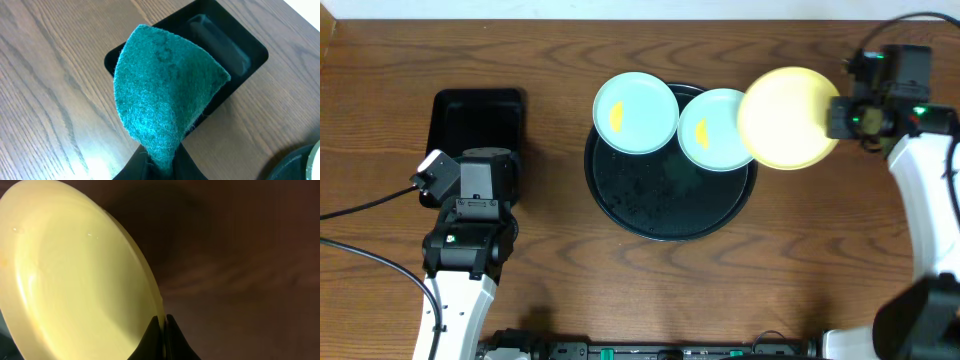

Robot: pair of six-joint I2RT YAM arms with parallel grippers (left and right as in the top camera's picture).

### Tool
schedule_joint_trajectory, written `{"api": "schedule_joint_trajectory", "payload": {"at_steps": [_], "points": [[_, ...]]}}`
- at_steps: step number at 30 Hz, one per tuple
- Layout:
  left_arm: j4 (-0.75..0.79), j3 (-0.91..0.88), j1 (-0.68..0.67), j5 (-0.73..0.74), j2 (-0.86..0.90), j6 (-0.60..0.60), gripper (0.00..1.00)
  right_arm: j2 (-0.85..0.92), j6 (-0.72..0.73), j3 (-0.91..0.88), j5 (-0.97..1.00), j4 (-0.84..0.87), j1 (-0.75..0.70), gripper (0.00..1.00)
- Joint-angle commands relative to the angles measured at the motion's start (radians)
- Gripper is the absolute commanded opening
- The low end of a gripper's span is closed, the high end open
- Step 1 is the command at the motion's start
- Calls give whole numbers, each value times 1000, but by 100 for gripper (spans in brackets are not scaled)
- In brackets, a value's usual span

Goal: Clean dirty plates on tray and stack at the side
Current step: 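Lower the yellow plate onto the table and open the right gripper, then move the right gripper to the right light blue plate in the tray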

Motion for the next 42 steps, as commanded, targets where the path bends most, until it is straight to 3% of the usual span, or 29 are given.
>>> {"api": "schedule_joint_trajectory", "payload": {"at_steps": [1,6,17,19,20,23,25,34,38,42], "points": [[1,-2,5,-8,0,14,8,82,112,8,-72,-3,-83,1],[1,-2,5,-8,24,14,8,209,219,8,-73,18,-200,1],[13,-2,5,-8,71,13,8,317,225,8,-158,43,-344,4],[13,-2,5,-8,71,13,8,312,225,8,-158,47,-344,25],[13,-2,5,-8,71,13,8,309,227,8,-161,47,-343,47],[13,-2,5,10,71,13,8,288,257,8,-192,46,-341,89],[13,-2,5,18,71,13,8,257,270,8,-242,43,-341,98],[18,-2,5,18,71,13,8,23,254,8,-482,92,-251,99],[17,-2,5,18,71,13,8,-62,192,8,-486,127,-89,99],[17,-2,5,18,71,13,8,-66,183,8,-370,163,126,98]]}}
